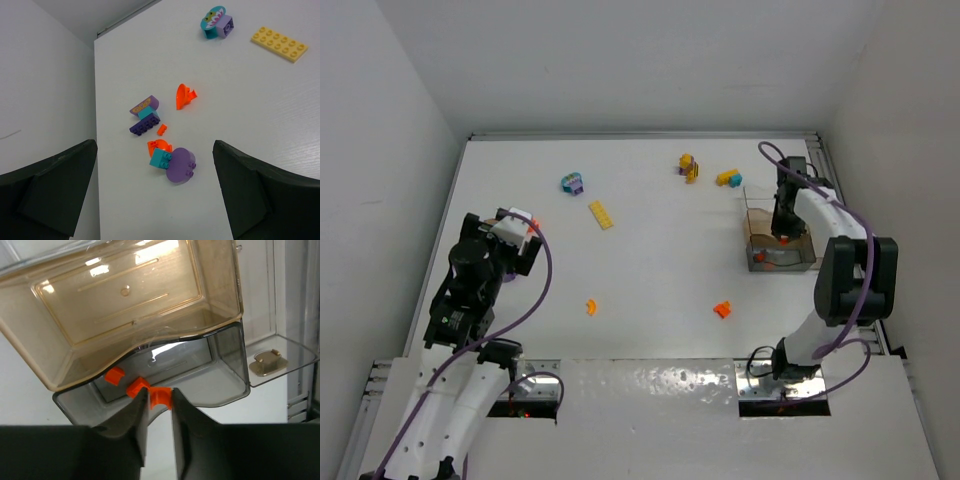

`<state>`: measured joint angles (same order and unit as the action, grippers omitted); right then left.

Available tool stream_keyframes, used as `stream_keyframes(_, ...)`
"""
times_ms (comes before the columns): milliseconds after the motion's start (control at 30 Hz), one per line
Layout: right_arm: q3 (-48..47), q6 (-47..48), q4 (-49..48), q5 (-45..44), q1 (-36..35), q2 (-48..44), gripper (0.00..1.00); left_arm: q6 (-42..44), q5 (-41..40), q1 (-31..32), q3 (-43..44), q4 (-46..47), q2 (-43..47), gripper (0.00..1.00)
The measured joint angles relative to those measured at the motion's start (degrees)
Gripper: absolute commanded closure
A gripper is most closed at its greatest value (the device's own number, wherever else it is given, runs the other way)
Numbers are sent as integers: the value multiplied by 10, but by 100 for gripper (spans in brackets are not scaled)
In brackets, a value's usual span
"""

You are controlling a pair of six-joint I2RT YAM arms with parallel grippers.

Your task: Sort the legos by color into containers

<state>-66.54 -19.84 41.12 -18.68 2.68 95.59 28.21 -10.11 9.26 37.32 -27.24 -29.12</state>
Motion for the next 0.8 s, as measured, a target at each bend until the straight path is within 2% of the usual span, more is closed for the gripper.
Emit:
stream_keyframes(67,0,3,1,0,-2,0,66,0,0,0,0,0,3,0)
stream_keyframes(100,0,5,1,0,-2,0,58,0,0,-1,0,0,4,0)
stream_keyframes(267,0,9,1,0,-3,-7,46,0,0,-3,0,0,6,0)
stream_keyframes(400,0,15,1,2,-3,-28,46,0,2,-3,0,0,6,0)
stream_keyframes(500,0,20,1,2,-3,-46,52,0,2,-3,0,0,6,0)
stream_keyframes(600,0,21,2,3,-3,-57,54,0,2,-3,0,0,6,0)
stream_keyframes(733,4,26,11,52,-9,-86,48,0,2,-3,0,0,6,0)
stream_keyframes(800,19,26,9,65,-38,-126,47,0,2,-3,0,0,6,0)
